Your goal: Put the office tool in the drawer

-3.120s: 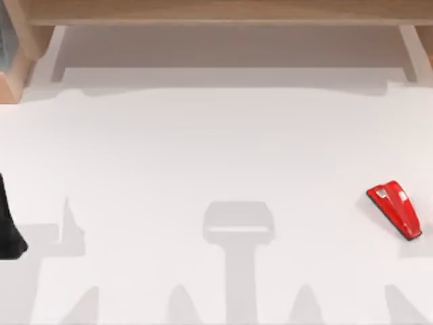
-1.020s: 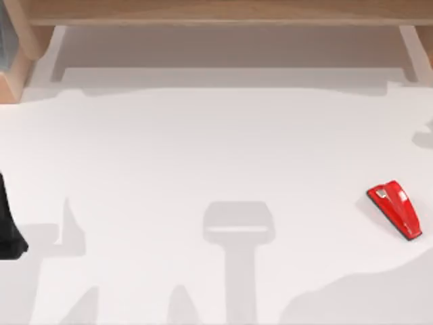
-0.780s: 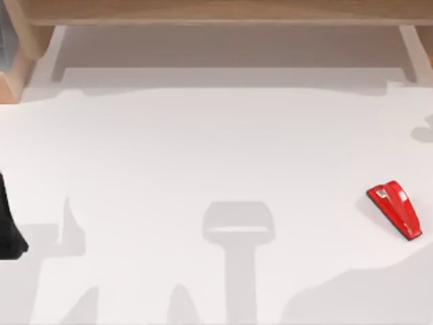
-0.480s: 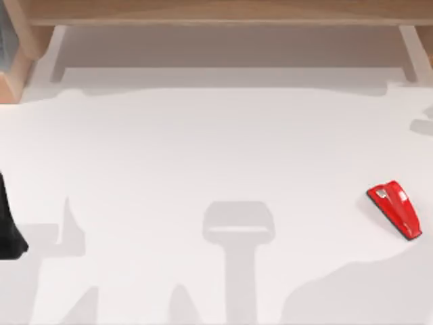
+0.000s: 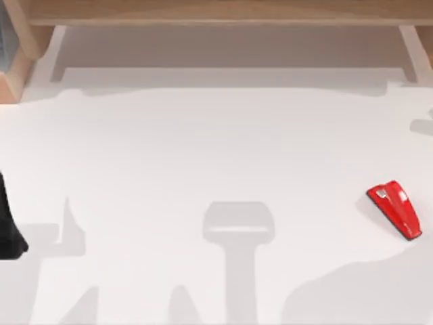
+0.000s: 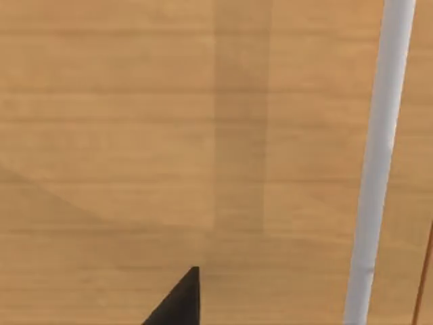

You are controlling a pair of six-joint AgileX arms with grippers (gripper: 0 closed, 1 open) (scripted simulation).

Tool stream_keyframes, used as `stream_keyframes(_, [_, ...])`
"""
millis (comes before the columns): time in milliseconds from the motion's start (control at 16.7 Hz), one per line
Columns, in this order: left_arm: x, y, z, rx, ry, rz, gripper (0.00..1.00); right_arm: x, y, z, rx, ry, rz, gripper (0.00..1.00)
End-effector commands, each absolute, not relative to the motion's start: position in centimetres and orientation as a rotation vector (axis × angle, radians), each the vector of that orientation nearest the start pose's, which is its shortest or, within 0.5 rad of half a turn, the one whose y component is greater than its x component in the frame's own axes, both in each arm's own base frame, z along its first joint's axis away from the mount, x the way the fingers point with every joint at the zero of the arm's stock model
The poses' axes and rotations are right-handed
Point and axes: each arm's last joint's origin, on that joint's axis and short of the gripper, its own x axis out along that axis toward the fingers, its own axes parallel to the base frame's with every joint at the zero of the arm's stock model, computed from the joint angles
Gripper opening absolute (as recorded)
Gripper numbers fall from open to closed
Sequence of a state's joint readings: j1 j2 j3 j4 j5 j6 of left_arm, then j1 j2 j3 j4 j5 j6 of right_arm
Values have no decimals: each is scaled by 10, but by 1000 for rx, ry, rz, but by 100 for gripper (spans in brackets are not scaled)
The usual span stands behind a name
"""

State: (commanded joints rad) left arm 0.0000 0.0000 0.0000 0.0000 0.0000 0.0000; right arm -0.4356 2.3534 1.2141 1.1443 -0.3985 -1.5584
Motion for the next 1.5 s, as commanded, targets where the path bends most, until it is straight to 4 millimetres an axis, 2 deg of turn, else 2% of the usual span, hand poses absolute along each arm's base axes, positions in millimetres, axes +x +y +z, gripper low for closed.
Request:
stream_keyframes(480, [106, -1, 160, 0, 0, 0, 100, 428, -181, 89, -1571, 8, -8, 2])
stream_keyframes(1080, [106, -1, 160, 0, 0, 0, 100, 427, -183, 88, -1568, 15, -10, 0])
stream_keyframes(1200, [106, -1, 160, 0, 0, 0, 100, 418, -185, 88, -1565, 22, -16, 0])
stream_keyframes(1500, [106, -1, 160, 0, 0, 0, 100, 383, -184, 88, -1565, 19, -11, 0])
